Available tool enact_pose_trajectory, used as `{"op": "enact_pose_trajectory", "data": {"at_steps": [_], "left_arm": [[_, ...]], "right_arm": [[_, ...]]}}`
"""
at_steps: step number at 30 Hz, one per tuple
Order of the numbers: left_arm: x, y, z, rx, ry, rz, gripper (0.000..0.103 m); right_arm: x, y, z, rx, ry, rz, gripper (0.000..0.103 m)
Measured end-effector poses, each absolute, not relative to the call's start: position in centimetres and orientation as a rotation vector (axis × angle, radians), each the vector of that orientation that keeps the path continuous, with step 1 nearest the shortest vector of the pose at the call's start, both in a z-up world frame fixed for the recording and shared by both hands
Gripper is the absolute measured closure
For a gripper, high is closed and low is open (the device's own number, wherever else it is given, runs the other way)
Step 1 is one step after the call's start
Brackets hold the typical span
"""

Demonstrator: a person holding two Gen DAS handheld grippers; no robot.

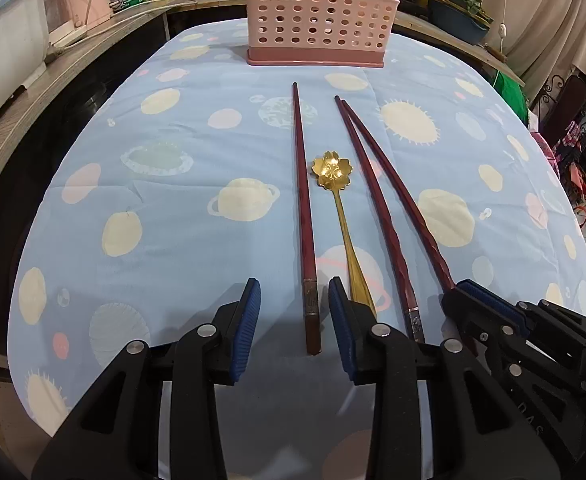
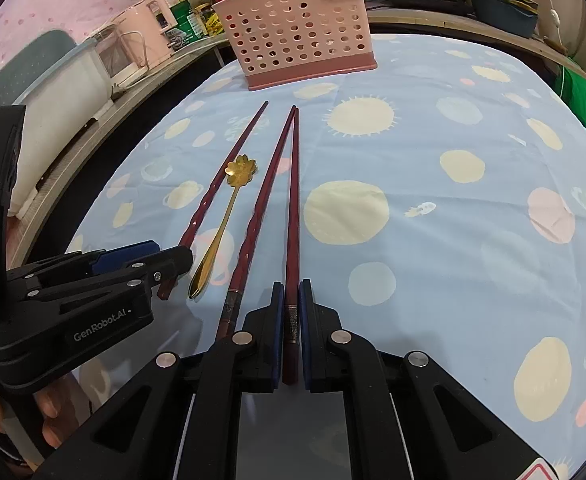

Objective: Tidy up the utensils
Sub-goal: 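Grasp a dark red chopstick with the left tool while the right tool grasps another, then lift both red chopsticks and lower them into the pink holder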

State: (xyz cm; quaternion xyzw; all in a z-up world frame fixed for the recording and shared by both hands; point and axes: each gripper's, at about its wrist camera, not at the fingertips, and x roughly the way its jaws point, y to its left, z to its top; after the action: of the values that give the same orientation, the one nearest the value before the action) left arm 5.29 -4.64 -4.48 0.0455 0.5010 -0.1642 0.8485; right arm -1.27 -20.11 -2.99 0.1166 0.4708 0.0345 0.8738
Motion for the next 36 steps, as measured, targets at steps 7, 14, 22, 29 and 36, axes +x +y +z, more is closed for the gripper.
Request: {"op": "enact_pose_trajectory", "data": {"at_steps": [7,14,22,29,36], "left_arm": [[5.1,-4.5,-4.5,0.090,1.063,-0.354,0.079],[5.0,-4.6,-4.5,0.091,1.072,-0.366,0.096],[5.2,-4.2,-4.3,0.047,1.103,-0.390,0.096],[5.1,-3.8,-3.8,0.034,1.098,-0.391,0.096],[5.0,-3.3,-2.5,0.017,1.073,-0.394,0.096]], "right_arm": [[-1.3,-20.3,-3.0,0.251,0.984,0.074,0.097],[-1.4,-20.3,-3.0,0.251,0.985,0.074,0.097],[-1.7,-20.4,-2.9,0.262,0.993,0.072,0.096],[-2.1,-20.7,-2.5,0.279,0.988,0.067,0.096],[-2.2,-21.1,-1.3,0.283,0.960,0.068,0.096]]}}
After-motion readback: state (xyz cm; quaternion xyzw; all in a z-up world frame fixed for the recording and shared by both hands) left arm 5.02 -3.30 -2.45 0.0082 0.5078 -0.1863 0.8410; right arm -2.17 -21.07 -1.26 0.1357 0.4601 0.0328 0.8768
